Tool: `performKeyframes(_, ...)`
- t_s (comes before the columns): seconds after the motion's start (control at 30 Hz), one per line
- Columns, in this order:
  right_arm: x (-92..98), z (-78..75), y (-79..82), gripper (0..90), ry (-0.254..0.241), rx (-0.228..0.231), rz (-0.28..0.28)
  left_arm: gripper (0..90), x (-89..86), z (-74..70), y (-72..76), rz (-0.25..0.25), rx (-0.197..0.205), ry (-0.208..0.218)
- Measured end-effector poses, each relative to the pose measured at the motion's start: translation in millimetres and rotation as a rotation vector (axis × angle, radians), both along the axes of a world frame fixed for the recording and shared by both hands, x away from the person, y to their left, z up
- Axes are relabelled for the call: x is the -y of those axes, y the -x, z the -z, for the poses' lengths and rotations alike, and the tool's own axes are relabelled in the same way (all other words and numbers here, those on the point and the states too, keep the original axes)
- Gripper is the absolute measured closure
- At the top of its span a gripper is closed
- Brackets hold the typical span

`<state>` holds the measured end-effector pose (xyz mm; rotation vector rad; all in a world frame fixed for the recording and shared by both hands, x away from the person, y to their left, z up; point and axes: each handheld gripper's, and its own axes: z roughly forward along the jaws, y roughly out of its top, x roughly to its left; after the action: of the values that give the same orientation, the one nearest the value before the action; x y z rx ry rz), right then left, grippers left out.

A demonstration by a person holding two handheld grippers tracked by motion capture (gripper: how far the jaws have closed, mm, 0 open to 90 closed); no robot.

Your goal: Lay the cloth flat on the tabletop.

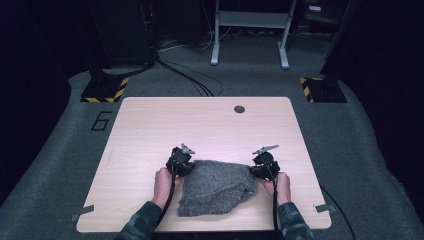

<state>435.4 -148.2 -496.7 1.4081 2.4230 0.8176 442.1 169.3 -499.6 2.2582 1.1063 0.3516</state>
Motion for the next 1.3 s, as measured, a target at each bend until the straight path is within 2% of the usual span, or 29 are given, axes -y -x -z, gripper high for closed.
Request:
performKeyframes(0.03, 1.6, -1.4, 0.0, 88.6, -0.004, -0.001, -0.016, 87.3, -1.8, -0.8, -0.8, 0.001, 0.003, 0.005)
performKeyframes(0.1, 3.2, -4.3, -5.0, 88.7, -0.009, 0.002, -0.01, 87.7, -7.2, -3.9, -9.7, -0.01, 0.015, 0.007)
performKeyframes(0.17, 5.1, -13.0, -20.2, 88.9, 0.006, 0.034, 0.001, 87.8, -14.5, -13.8, -29.2, -0.028, 0.03, -0.001)
performKeyframes(0.2, 5.9, -21.7, -32.0, 88.9, 0.007, 0.06, 0.005, 87.9, -19.0, -25.3, -40.9, -0.047, 0.06, 0.007)
performKeyframes(0.23, 5.6, -35.3, -44.0, 88.9, 0.003, 0.098, 0.018, 87.8, -23.1, -43.7, -50.9, -0.055, 0.103, 0.014)
performKeyframes(0.27, 4.0, -54.7, -53.7, 88.9, 0.005, 0.124, 0.045, 87.8, -26.0, -66.5, -57.8, -0.061, 0.168, 0.017)
performKeyframes(0.3, 4.8, -76.0, -64.8, 88.9, -0.007, 0.196, 0.033, 87.8, -28.6, -91.5, -61.8, -0.066, 0.23, 0.024)
performKeyframes(0.37, 1.1, -123.0, -74.7, 88.8, -0.035, 0.277, 0.052, 87.8, -30.7, -136.3, -59.5, -0.077, 0.361, 0.047)
performKeyframes(0.4, -1.1, -143.8, -75.5, 88.8, -0.04, 0.332, 0.044, 87.8, -31.4, -153.1, -55.0, -0.072, 0.419, 0.047)
performKeyframes(0.43, -2.2, -161.5, -73.7, 88.7, -0.036, 0.382, 0.02, 87.7, -32.5, -165.4, -49.2, -0.061, 0.454, 0.05)
performKeyframes(0.47, -4.2, -174.6, -69.1, 88.6, -0.041, 0.413, 0.014, 87.5, -34.2, -172.6, -42.2, -0.058, 0.493, 0.056)
performKeyframes(0.5, -5.2, -182.7, -62.5, 88.5, -0.052, 0.439, 0.007, 87.4, -36.2, -175.6, -35.1, -0.046, 0.51, 0.057)
performKeyframes(0.57, -5.9, -184.1, -47.7, 88.4, -0.06, 0.463, -0.019, 86.8, -38.0, -167.1, -21.7, -0.033, 0.522, 0.069)
performKeyframes(0.67, -6.2, -158.7, -24.1, 88.2, -0.059, 0.442, -0.057, 86.2, -37.8, -135.1, -1.3, -0.001, 0.502, 0.071)
performKeyframes(0.7, -6.1, -149.2, -17.5, 88.1, -0.053, 0.434, -0.067, 86.2, -36.6, -116.1, 8.4, 0.017, 0.478, 0.068)
performKeyframes(0.83, -7.2, -91.1, 21.7, 87.8, -0.032, 0.342, -0.115, 85.1, -36.8, -55.5, 41.4, 0.05, 0.378, 0.075)
performKeyframes(0.87, -6.9, -78.3, 31.2, 87.6, -0.038, 0.313, -0.111, 84.4, -37.0, -42.8, 48.6, 0.058, 0.353, 0.066)
performKeyframes(0.9, -5.8, -66.2, 38.9, 87.4, -0.046, 0.298, -0.122, 82.3, -37.1, -31.3, 55.8, 0.064, 0.326, 0.077)
performKeyframes(0.93, -5.6, -56.2, 46.5, 87.2, -0.033, 0.279, -0.129, 80.8, -37.8, -21.9, 62.0, 0.071, 0.3, 0.081)
performKeyframes(0.97, -4.7, -47.1, 53.5, 86.6, -0.041, 0.258, -0.125, 78.7, -37.1, -14.3, 67.8, 0.076, 0.282, 0.081)
performKeyframes(1.0, -3.7, -39.2, 59.3, 85.7, -0.053, 0.231, -0.125, 74.8, -36.9, -8.5, 73.3, 0.076, 0.271, 0.088)
performKeyframes(1.07, -2.2, -26.3, 69.3, 82.6, -0.057, 0.205, -0.124, 69.8, -37.7, -2.9, 83.1, 0.1, 0.243, 0.092)
performKeyframes(1.13, -0.7, -18.8, 76.3, 76.7, -0.064, 0.174, -0.132, 59.5, -39.1, -0.7, 91.9, 0.106, 0.215, 0.105)
performKeyframes(1.2, 3.6, -16.0, 81.4, 69.6, -0.08, 0.157, -0.13, 51.9, -42.5, -0.5, 100.3, 0.101, 0.205, 0.124)
performKeyframes(1.23, 5.2, -15.9, 84.5, 66.3, -0.085, 0.15, -0.12, 45.9, -45.4, -1.6, 103.4, 0.098, 0.188, 0.126)
performKeyframes(1.3, 10.9, -17.7, 88.8, 59.6, -0.105, 0.147, -0.117, 37.1, -53.2, -4.7, 110.5, 0.079, 0.179, 0.156)
